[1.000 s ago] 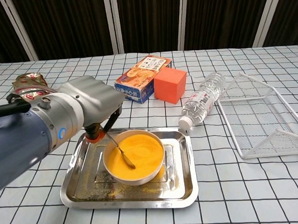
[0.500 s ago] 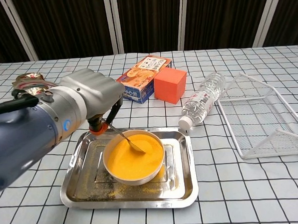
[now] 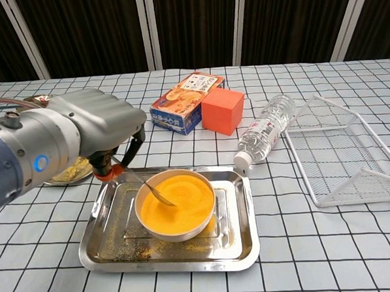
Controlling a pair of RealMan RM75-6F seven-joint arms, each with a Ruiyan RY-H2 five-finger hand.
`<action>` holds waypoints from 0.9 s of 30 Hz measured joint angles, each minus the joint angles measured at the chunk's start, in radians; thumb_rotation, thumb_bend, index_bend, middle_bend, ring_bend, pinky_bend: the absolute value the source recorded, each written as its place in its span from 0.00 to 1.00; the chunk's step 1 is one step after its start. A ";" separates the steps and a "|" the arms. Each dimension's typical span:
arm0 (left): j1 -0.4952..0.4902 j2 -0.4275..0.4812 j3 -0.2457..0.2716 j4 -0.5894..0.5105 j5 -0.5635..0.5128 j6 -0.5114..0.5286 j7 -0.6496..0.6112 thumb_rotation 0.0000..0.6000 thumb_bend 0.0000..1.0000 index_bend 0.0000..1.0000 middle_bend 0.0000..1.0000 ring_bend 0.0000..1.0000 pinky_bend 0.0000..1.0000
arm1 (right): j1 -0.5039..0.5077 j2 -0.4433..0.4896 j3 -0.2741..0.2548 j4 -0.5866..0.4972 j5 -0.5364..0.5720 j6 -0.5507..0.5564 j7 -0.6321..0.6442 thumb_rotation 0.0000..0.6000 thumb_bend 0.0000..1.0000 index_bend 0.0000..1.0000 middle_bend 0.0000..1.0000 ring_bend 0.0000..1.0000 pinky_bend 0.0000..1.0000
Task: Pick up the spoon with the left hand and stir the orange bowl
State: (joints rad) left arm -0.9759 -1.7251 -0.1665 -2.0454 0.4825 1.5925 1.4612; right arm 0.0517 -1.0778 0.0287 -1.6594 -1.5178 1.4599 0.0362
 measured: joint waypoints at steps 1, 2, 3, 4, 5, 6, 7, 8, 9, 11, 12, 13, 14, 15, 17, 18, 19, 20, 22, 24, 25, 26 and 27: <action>0.003 0.008 0.006 -0.007 -0.004 -0.001 -0.004 1.00 0.79 0.88 1.00 0.91 0.96 | 0.000 0.000 0.000 -0.001 0.000 0.000 0.000 1.00 0.36 0.00 0.00 0.00 0.00; 0.004 0.012 0.010 -0.009 -0.007 -0.003 -0.008 1.00 0.79 0.88 1.00 0.91 0.96 | 0.000 0.000 0.000 -0.001 0.001 0.000 0.000 1.00 0.36 0.00 0.00 0.00 0.00; 0.005 0.013 0.013 -0.009 -0.010 -0.006 -0.012 1.00 0.79 0.88 1.00 0.91 0.96 | 0.000 0.000 0.000 -0.002 0.001 0.000 0.000 1.00 0.36 0.00 0.00 0.00 0.00; 0.006 0.013 0.015 -0.007 -0.016 -0.012 -0.017 1.00 0.79 0.88 1.00 0.91 0.96 | 0.000 0.000 0.000 -0.002 0.000 0.000 -0.001 1.00 0.36 0.00 0.00 0.00 0.00; 0.006 0.012 0.016 -0.004 -0.020 -0.016 -0.020 1.00 0.79 0.88 1.00 0.91 0.96 | 0.000 0.000 0.000 -0.002 0.000 0.000 -0.001 1.00 0.36 0.00 0.00 0.00 0.00; 0.006 0.009 0.017 0.001 -0.026 -0.020 -0.023 1.00 0.79 0.88 1.00 0.91 0.96 | 0.000 0.000 0.000 -0.002 0.000 0.000 0.000 1.00 0.36 0.00 0.00 0.00 0.00; 0.005 0.004 0.017 0.008 -0.032 -0.026 -0.026 1.00 0.79 0.88 1.00 0.91 0.96 | 0.000 0.000 0.000 -0.001 0.001 -0.001 0.000 1.00 0.36 0.00 0.00 0.00 0.00; 0.004 -0.002 0.018 0.013 -0.036 -0.030 -0.028 1.00 0.79 0.88 1.00 0.91 0.96 | 0.000 0.001 0.000 -0.001 0.002 -0.001 0.001 1.00 0.36 0.00 0.00 0.00 0.00; 0.002 -0.009 0.018 0.019 -0.039 -0.033 -0.029 1.00 0.79 0.88 1.00 0.91 0.96 | 0.000 0.001 0.001 -0.001 0.003 -0.002 0.002 1.00 0.36 0.00 0.00 0.00 0.00; -0.004 -0.025 0.019 0.033 -0.045 -0.039 -0.030 1.00 0.79 0.88 1.00 0.91 0.96 | 0.001 0.002 0.001 0.000 0.004 -0.002 0.005 1.00 0.36 0.00 0.00 0.00 0.00; -0.006 -0.032 0.019 0.039 -0.047 -0.040 -0.031 1.00 0.79 0.88 1.00 0.91 0.96 | 0.001 0.002 0.002 0.000 0.005 -0.003 0.007 1.00 0.36 0.00 0.00 0.00 0.00; -0.009 -0.042 0.018 0.046 -0.050 -0.040 -0.032 1.00 0.79 0.88 1.00 0.91 0.96 | 0.001 0.003 0.002 0.000 0.005 -0.003 0.008 1.00 0.36 0.00 0.00 0.00 0.00; -0.011 -0.049 0.017 0.052 -0.053 -0.040 -0.033 1.00 0.79 0.88 1.00 0.91 0.96 | 0.001 0.003 0.002 0.001 0.004 -0.004 0.009 1.00 0.36 0.00 0.00 0.00 0.00; -0.013 -0.056 0.015 0.059 -0.056 -0.040 -0.034 1.00 0.79 0.88 1.00 0.91 0.96 | 0.001 0.003 0.002 0.001 0.003 -0.004 0.010 1.00 0.36 0.00 0.00 0.00 0.00; -0.019 -0.069 0.007 0.074 -0.066 -0.040 -0.035 1.00 0.79 0.88 1.00 0.91 0.96 | 0.001 0.003 0.001 0.000 0.002 -0.004 0.010 1.00 0.36 0.00 0.00 0.00 0.00; -0.021 -0.073 0.003 0.080 -0.069 -0.039 -0.035 1.00 0.79 0.88 1.00 0.91 0.96 | 0.001 0.003 0.000 0.000 0.001 -0.004 0.010 1.00 0.36 0.00 0.00 0.00 0.00; -0.024 -0.079 -0.001 0.088 -0.073 -0.039 -0.035 1.00 0.79 0.88 1.00 0.91 0.96 | 0.001 0.003 0.000 -0.001 0.001 -0.004 0.011 1.00 0.36 0.00 0.00 0.00 0.00; -0.026 -0.083 -0.006 0.095 -0.074 -0.038 -0.035 1.00 0.79 0.88 1.00 0.91 0.96 | 0.001 0.003 0.000 -0.001 0.001 -0.004 0.011 1.00 0.36 0.00 0.00 0.00 0.00; -0.031 -0.091 -0.016 0.109 -0.076 -0.037 -0.040 1.00 0.79 0.88 1.00 0.91 0.96 | 0.002 0.004 0.000 -0.001 0.002 -0.005 0.012 1.00 0.36 0.00 0.00 0.00 0.00; -0.034 -0.098 -0.026 0.120 -0.077 -0.035 -0.045 1.00 0.79 0.88 1.00 0.91 0.96 | 0.002 0.004 0.001 -0.001 0.003 -0.006 0.013 1.00 0.36 0.00 0.00 0.00 0.00; -0.036 -0.102 -0.032 0.127 -0.078 -0.034 -0.049 1.00 0.79 0.88 1.00 0.91 0.96 | 0.002 0.004 0.001 -0.001 0.004 -0.007 0.013 1.00 0.36 0.00 0.00 0.00 0.00; -0.037 -0.104 -0.035 0.131 -0.079 -0.033 -0.051 1.00 0.79 0.88 1.00 0.91 0.96 | 0.002 0.004 0.001 -0.001 0.004 -0.007 0.013 1.00 0.36 0.00 0.00 0.00 0.00; -0.038 -0.106 -0.039 0.136 -0.080 -0.033 -0.053 1.00 0.79 0.88 1.00 0.91 0.96 | 0.003 0.004 0.001 -0.001 0.004 -0.007 0.013 1.00 0.36 0.00 0.00 0.00 0.00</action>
State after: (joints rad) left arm -1.0141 -1.8311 -0.2051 -1.9094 0.4027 1.5598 1.4081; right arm 0.0542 -1.0738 0.0293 -1.6608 -1.5140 1.4526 0.0496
